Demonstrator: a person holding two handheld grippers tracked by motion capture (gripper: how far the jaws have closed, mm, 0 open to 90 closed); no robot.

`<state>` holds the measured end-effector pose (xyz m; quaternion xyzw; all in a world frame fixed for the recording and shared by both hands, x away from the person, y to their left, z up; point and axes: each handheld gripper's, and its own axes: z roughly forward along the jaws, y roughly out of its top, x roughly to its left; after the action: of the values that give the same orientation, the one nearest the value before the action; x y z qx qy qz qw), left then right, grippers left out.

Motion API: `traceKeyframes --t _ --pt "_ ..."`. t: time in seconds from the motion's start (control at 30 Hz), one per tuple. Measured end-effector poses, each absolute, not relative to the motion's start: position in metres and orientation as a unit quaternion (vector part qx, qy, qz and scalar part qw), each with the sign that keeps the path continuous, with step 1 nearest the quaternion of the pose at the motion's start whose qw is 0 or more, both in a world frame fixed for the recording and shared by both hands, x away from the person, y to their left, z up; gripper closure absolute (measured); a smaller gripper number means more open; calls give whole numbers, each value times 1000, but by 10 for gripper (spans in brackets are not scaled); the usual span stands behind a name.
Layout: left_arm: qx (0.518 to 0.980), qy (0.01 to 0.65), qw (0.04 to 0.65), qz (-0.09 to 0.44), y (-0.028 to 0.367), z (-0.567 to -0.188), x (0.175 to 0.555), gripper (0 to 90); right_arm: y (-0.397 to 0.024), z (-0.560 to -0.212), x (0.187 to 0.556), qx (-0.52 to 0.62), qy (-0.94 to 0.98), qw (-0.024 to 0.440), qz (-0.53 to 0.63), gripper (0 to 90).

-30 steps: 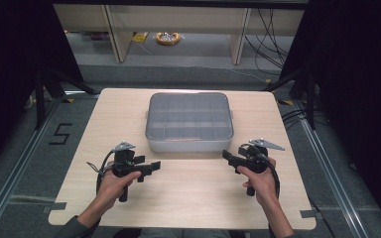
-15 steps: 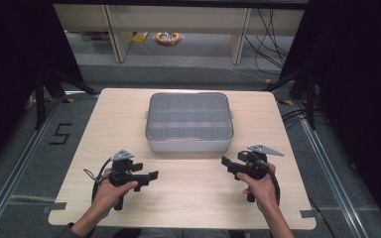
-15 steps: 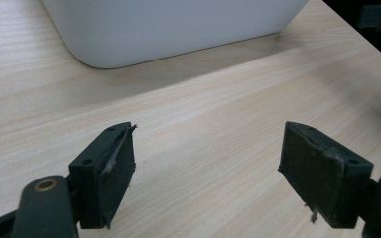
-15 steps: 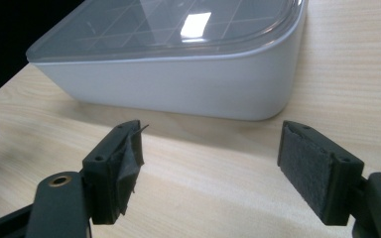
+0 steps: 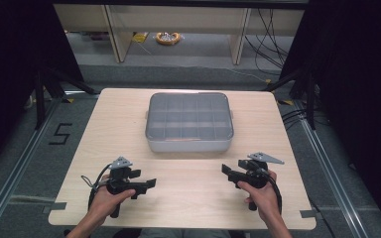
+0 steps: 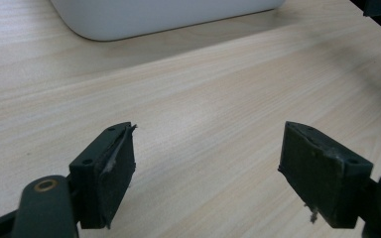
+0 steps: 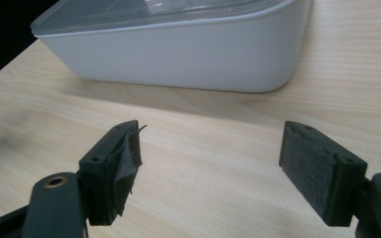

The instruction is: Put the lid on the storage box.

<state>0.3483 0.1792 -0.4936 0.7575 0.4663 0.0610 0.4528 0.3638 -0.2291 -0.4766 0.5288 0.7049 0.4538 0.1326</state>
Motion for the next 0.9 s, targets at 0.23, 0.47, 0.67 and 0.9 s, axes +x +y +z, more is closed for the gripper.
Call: traceKeyframes --t 0.23,0.47,0.67,0.9 --pt "762 459 452 58 180 -497 339 210 -229 -479 353 523 708 128 458 240" --pt "768 455 447 58 181 -498 332 210 -227 -483 344 517 716 127 452 235" --pt "768 452 450 56 180 -499 326 210 -226 -484 337 512 722 120 449 231" --pt "774 445 447 55 180 -499 316 210 -225 -488 324 505 731 119 443 225"
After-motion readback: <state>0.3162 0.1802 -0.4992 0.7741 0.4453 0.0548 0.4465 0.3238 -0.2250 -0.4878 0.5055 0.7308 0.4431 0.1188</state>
